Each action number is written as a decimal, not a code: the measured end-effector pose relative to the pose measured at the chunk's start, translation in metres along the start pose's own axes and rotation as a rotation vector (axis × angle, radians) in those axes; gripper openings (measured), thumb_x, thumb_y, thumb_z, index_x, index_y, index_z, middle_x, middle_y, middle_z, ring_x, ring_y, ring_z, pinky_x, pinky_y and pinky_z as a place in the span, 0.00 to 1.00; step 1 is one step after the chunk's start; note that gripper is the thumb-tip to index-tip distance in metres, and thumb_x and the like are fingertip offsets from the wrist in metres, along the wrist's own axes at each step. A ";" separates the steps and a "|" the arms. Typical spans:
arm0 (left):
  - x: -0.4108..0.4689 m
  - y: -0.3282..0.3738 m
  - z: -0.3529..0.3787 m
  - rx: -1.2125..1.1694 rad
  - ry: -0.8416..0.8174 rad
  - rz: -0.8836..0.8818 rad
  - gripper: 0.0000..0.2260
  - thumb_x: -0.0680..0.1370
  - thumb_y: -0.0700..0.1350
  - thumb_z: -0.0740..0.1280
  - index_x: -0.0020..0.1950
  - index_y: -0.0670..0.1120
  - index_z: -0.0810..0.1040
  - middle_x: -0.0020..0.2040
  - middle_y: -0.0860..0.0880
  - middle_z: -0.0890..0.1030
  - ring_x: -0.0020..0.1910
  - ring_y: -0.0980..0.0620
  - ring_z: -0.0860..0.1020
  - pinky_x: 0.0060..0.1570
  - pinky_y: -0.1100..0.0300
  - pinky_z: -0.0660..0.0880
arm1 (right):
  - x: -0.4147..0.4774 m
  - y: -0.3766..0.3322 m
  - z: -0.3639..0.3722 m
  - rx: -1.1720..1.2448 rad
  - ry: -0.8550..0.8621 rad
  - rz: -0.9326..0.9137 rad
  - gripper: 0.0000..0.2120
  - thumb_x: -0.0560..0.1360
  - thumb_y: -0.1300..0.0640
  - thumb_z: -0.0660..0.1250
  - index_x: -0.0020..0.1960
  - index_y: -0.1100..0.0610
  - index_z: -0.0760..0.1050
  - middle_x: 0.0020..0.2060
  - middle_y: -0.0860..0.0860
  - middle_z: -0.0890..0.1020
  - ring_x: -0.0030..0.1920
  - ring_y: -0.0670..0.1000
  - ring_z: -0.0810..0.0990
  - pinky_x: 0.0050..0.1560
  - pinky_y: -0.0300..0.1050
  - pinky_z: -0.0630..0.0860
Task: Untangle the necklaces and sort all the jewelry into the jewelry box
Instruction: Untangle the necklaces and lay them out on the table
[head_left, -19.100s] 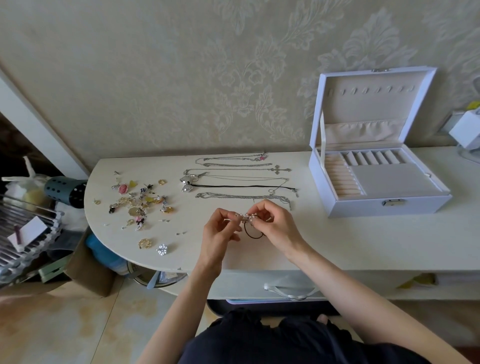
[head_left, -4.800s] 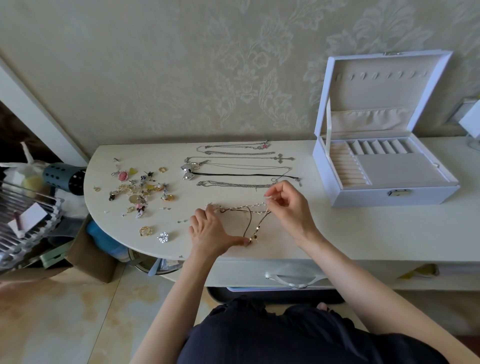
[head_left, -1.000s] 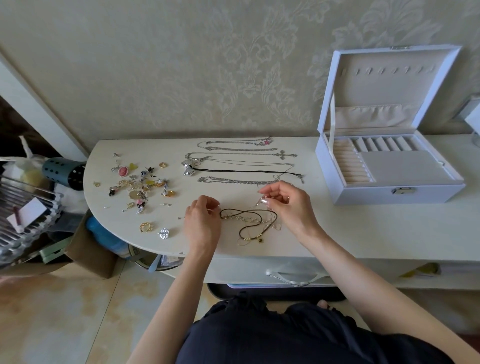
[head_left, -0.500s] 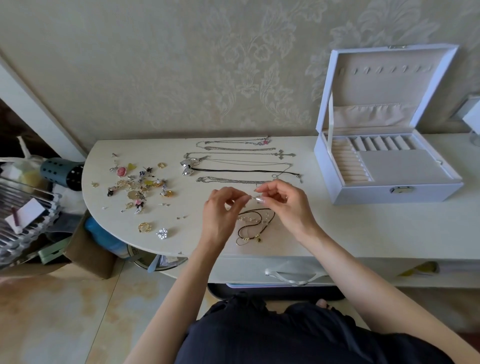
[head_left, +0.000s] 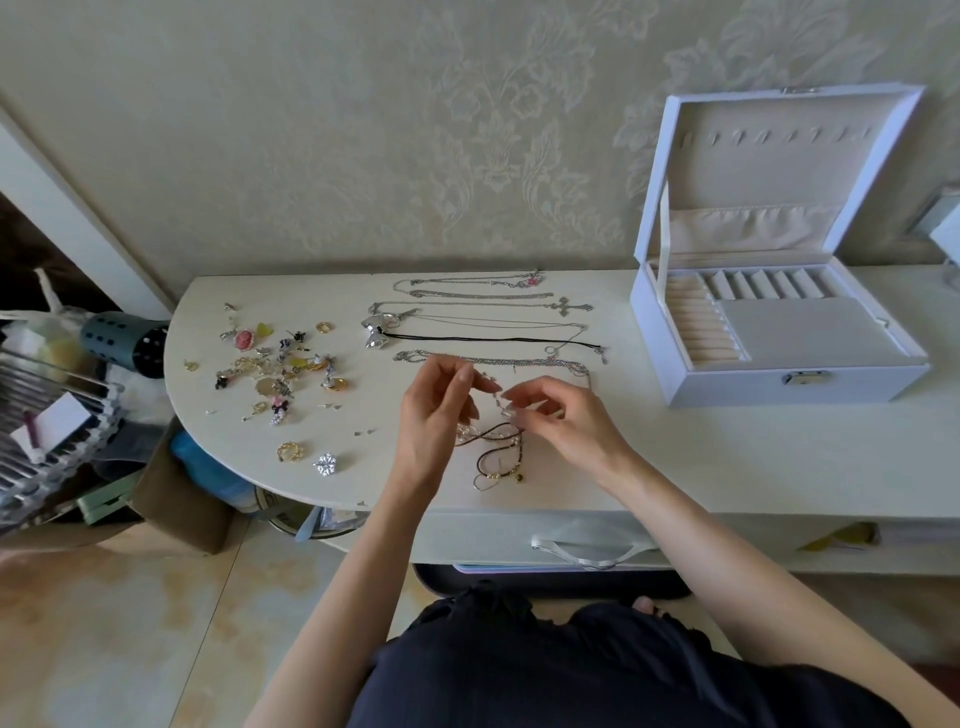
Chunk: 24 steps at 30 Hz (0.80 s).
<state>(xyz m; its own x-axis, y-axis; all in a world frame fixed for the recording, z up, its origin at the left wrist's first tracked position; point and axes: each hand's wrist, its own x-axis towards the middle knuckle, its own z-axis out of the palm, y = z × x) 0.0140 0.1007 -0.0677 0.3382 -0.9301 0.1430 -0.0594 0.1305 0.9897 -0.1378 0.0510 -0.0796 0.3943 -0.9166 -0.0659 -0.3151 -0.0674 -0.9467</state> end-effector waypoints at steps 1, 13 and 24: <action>-0.001 0.000 -0.001 -0.004 -0.003 -0.006 0.06 0.80 0.40 0.60 0.44 0.43 0.72 0.43 0.42 0.82 0.31 0.50 0.71 0.32 0.62 0.70 | 0.000 0.001 0.000 -0.024 -0.013 0.020 0.08 0.71 0.52 0.73 0.50 0.51 0.80 0.44 0.45 0.83 0.45 0.47 0.79 0.44 0.33 0.72; -0.002 -0.009 -0.012 -0.048 0.117 -0.045 0.07 0.81 0.40 0.60 0.43 0.43 0.69 0.52 0.47 0.83 0.20 0.52 0.67 0.23 0.64 0.67 | 0.003 0.009 -0.004 -0.219 0.134 0.021 0.04 0.68 0.64 0.74 0.40 0.57 0.82 0.33 0.47 0.82 0.32 0.39 0.75 0.39 0.32 0.71; -0.002 -0.019 -0.017 -0.026 0.199 -0.146 0.06 0.80 0.42 0.62 0.46 0.40 0.72 0.53 0.53 0.83 0.19 0.55 0.66 0.21 0.65 0.63 | -0.007 -0.014 -0.007 0.373 -0.133 -0.029 0.10 0.80 0.64 0.57 0.54 0.64 0.77 0.44 0.58 0.84 0.41 0.57 0.83 0.41 0.46 0.78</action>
<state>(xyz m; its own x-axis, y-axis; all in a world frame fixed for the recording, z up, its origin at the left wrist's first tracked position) 0.0300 0.1056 -0.0867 0.5195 -0.8544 -0.0045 0.0267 0.0109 0.9996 -0.1423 0.0551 -0.0634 0.5149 -0.8555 -0.0541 0.0240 0.0775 -0.9967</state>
